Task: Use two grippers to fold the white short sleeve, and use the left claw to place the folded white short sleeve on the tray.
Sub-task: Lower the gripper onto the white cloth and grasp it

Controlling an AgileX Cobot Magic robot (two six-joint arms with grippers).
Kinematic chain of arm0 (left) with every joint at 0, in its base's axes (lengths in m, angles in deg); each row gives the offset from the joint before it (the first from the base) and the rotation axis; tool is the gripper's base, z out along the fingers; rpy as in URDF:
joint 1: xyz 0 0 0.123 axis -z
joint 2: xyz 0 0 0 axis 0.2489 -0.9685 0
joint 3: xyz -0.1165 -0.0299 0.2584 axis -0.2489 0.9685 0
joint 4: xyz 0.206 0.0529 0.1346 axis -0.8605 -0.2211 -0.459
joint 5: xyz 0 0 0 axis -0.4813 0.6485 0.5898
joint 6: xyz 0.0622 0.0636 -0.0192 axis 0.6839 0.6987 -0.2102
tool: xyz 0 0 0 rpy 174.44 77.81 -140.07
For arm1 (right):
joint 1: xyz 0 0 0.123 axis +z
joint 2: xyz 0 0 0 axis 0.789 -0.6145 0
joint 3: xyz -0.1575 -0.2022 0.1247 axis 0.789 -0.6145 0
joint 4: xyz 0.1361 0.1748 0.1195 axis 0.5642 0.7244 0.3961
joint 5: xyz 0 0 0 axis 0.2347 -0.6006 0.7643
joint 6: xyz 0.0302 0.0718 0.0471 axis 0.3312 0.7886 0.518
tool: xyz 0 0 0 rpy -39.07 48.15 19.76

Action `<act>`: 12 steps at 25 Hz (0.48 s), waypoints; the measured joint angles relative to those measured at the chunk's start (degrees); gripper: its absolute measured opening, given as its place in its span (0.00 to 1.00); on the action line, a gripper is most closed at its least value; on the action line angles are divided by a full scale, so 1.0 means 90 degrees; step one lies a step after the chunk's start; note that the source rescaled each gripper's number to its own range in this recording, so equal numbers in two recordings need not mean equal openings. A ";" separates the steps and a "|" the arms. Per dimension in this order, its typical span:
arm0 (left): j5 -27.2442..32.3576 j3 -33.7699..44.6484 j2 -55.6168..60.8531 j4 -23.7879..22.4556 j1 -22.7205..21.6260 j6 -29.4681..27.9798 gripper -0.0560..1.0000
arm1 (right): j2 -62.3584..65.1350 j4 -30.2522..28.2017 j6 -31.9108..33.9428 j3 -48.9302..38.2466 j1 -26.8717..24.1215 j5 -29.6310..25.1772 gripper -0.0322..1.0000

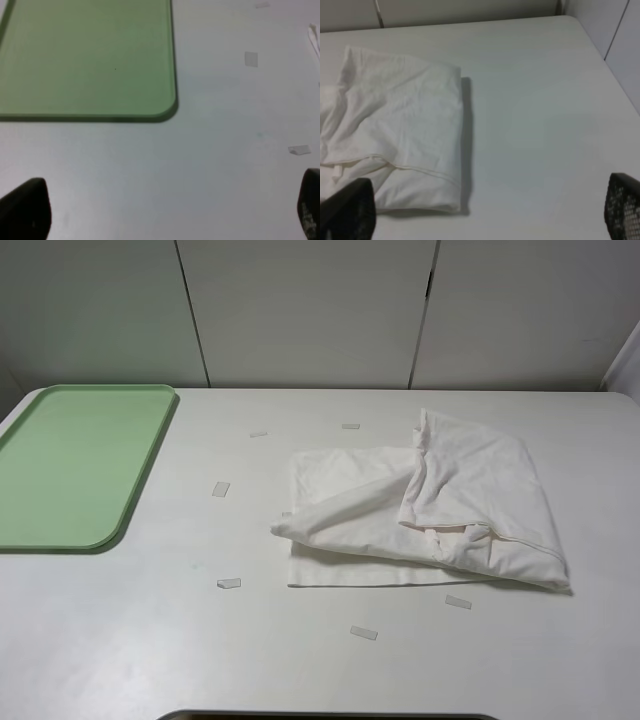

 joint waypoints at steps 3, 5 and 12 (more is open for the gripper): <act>0.0000 0.0000 0.0000 0.0000 0.0000 0.0000 0.98 | 0.0000 0.0000 0.0000 0.0000 0.0000 0.0000 1.00; 0.0000 0.0000 0.0000 0.0000 0.0000 0.0000 0.98 | 0.0000 0.0000 0.0000 0.0000 0.0000 0.0000 1.00; 0.0000 0.0000 0.0000 0.0000 0.0000 0.0000 0.98 | 0.0000 0.0000 0.0000 0.0000 0.0000 0.0003 1.00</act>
